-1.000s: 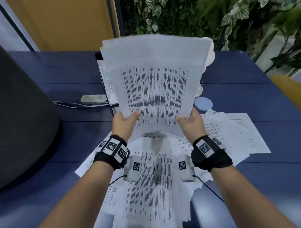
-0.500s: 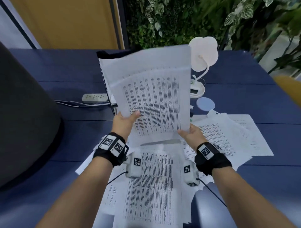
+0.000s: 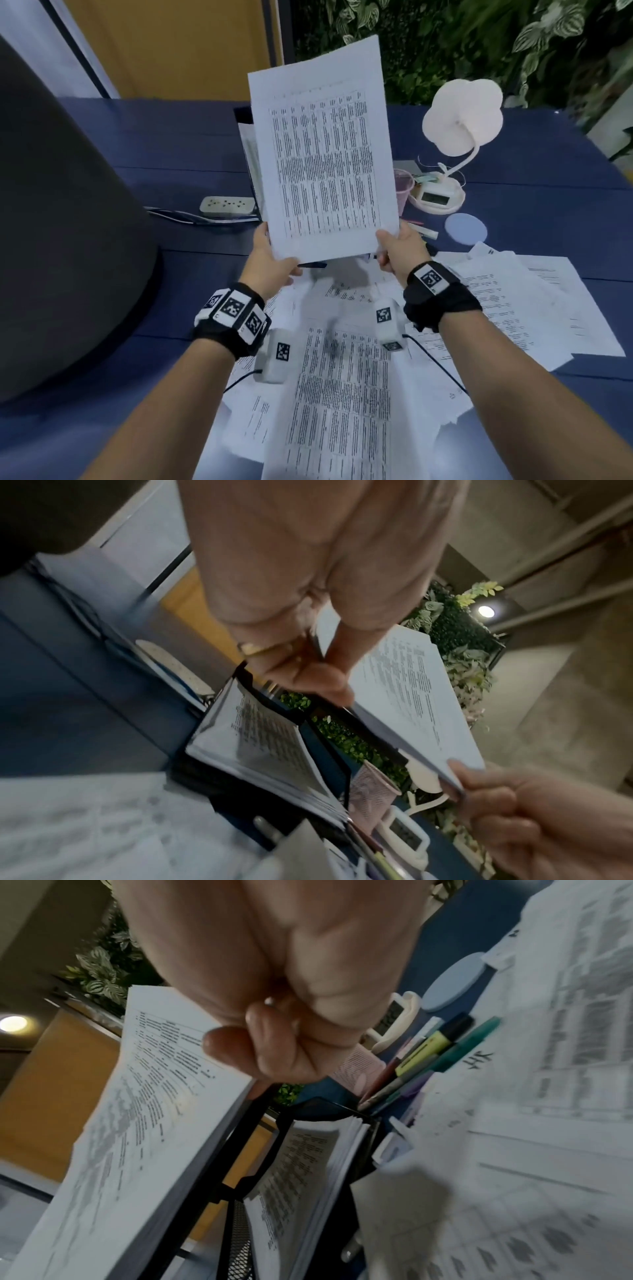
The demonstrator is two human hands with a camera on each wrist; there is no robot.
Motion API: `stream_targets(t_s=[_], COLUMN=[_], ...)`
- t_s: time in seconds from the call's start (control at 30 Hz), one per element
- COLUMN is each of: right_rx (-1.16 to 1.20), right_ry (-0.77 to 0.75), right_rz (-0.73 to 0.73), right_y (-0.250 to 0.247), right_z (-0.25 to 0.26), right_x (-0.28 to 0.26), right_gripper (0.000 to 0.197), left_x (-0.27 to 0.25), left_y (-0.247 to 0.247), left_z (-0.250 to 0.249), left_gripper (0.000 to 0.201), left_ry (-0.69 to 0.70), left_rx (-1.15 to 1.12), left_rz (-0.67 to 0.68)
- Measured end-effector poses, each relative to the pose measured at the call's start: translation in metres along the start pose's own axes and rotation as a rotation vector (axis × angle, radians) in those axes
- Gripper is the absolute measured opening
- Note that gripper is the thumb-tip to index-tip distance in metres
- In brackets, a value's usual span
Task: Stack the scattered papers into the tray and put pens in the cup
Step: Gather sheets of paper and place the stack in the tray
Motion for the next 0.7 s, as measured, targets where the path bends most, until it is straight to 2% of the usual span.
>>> stream_targets(t_s=[0.07, 0.23, 0.3, 0.4, 0.47, 0.57, 0.63, 0.7], right_rx=[-0.018, -0.031, -0.084, -0.075, -0.083, -0.136, -0.245, -0.432], right_ry=[0.0, -0.03, -0.047, -0.052, -0.054, -0.014, 0.008, -0.044], right_rz=[0.011, -0.009, -0.031, -0.073, -0.096, -0.079, -0.063, -0.06], right_y=[0.01, 0.032, 0.037, 0.041, 0.042, 0.047, 0.047, 0.042], right_z=[0.008, 0.031, 0.038, 0.045, 0.048, 0.041, 0.035, 0.036], right_x=[0.014, 0.046, 0.058, 0.073, 0.083, 0.097, 0.105, 0.114], right_gripper=[0.013, 0.023, 0.027, 0.014, 0.012, 0.026, 0.031, 0.033], left_x=[0.002, 0.021, 0.031, 0.045, 0.056, 0.069, 0.073, 0.075], left_y=[-0.017, -0.051, -0.054, -0.056, -0.056, -0.05, -0.047, -0.046], left_z=[-0.011, -0.043, -0.054, -0.067, -0.071, -0.071, -0.071, -0.069], left_gripper=[0.082, 0.065, 0.055, 0.036, 0.035, 0.036, 0.033, 0.032], left_ry=[0.067, 0.201, 0.221, 0.253, 0.25, 0.228, 0.227, 0.231], left_rx=[0.016, 0.108, 0.198, 0.318, 0.361, 0.558, 0.692, 0.767], left_rz=[-0.107, -0.291, -0.299, -0.32, -0.32, -0.311, -0.331, -0.343])
Point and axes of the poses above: each hand's wrist, its own x-axis towards the middle knuckle, its own y-axis out of the palm, z = x × y, the point moved 9 cm from there along x, towards the middle knuckle, and after that the axes turned 15 degrees about -y, right-handed, at the moved point
